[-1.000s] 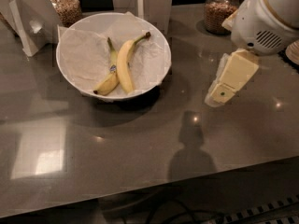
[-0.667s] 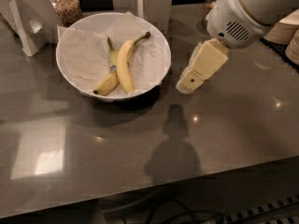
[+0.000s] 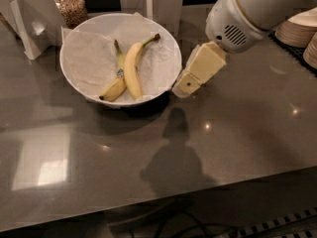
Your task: Pick banana from white bowl
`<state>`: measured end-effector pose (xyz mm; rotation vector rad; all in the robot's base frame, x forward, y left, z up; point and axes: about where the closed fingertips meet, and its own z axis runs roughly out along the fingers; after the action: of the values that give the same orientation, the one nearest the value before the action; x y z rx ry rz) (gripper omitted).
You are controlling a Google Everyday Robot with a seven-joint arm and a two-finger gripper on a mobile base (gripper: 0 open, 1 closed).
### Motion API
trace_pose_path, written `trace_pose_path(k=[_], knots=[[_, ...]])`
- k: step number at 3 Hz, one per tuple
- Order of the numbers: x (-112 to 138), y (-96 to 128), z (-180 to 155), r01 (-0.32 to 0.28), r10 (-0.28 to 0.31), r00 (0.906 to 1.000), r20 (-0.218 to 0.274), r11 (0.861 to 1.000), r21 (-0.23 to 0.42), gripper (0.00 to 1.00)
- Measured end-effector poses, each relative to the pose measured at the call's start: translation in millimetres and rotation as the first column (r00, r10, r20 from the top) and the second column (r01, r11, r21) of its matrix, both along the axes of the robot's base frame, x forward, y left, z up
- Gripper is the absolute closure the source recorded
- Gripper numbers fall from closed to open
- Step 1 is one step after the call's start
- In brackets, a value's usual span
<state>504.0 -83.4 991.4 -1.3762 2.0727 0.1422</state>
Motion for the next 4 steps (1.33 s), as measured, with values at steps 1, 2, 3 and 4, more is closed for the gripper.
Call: trace_pose_path(k=[1, 2, 3, 4], knots=[[18.2, 41.9, -7.9, -0.017, 0.018, 0.9998, -0.005, 0.995, 0.097, 0.0], [34.9, 77.7, -11.6, 0.019, -0.017, 0.9998, -0.008, 0.981, 0.192, 0.0], [34.9, 77.8, -11.7, 0.019, -0.018, 0.9998, -0.008, 0.981, 0.192, 0.0], [42.3, 81.4, -21.4, 0.042, -0.04, 0.9991, -0.013, 0.975, 0.219, 0.0]])
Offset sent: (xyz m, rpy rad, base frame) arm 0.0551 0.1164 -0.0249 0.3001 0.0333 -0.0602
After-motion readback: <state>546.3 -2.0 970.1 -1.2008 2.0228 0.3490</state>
